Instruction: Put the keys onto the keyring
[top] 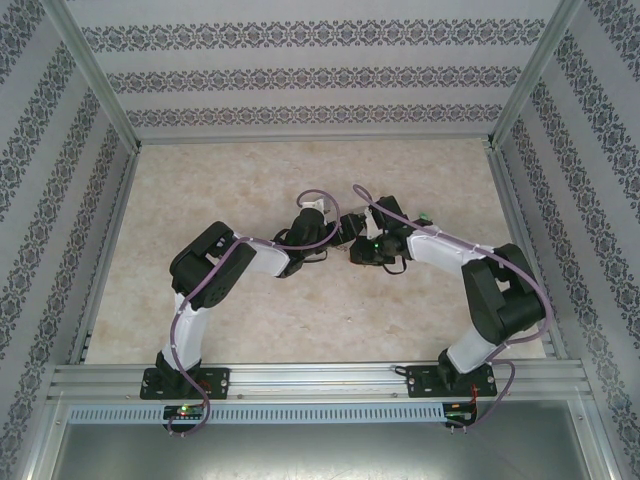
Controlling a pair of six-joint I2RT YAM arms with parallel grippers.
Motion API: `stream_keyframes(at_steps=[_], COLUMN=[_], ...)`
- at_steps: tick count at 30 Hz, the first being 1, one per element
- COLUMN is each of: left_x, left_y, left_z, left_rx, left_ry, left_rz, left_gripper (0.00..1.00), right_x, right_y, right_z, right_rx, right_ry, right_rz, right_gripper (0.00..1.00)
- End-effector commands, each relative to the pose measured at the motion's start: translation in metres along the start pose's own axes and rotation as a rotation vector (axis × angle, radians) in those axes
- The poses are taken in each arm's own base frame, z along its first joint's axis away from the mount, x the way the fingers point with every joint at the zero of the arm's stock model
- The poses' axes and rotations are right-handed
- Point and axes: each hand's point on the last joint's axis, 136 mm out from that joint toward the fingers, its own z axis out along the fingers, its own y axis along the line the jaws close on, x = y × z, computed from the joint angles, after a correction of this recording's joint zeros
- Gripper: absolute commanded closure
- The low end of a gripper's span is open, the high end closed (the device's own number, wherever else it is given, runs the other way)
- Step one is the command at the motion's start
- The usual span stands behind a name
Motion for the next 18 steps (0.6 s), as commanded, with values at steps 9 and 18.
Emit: stream_keyframes(at_steps=[9,18], left_x=[0.052,0.055], left_y=[0.069,0.072], left_z=[-0.004,-0.007], left_rx=[-0.221,-0.246], left_ry=[0.111,0.102], left_rz=[-0.124,-0.143], left_gripper=[0.12,0.12], right_x=[0.028,0.047], right_y=[-0.027,-0.042], right_z=[0.018,0.030], right_rx=[0.123,0.169], right_ry=[0.085,0.138], right_rz=[-0.019,-0.018], right_gripper=[0.80,0.81])
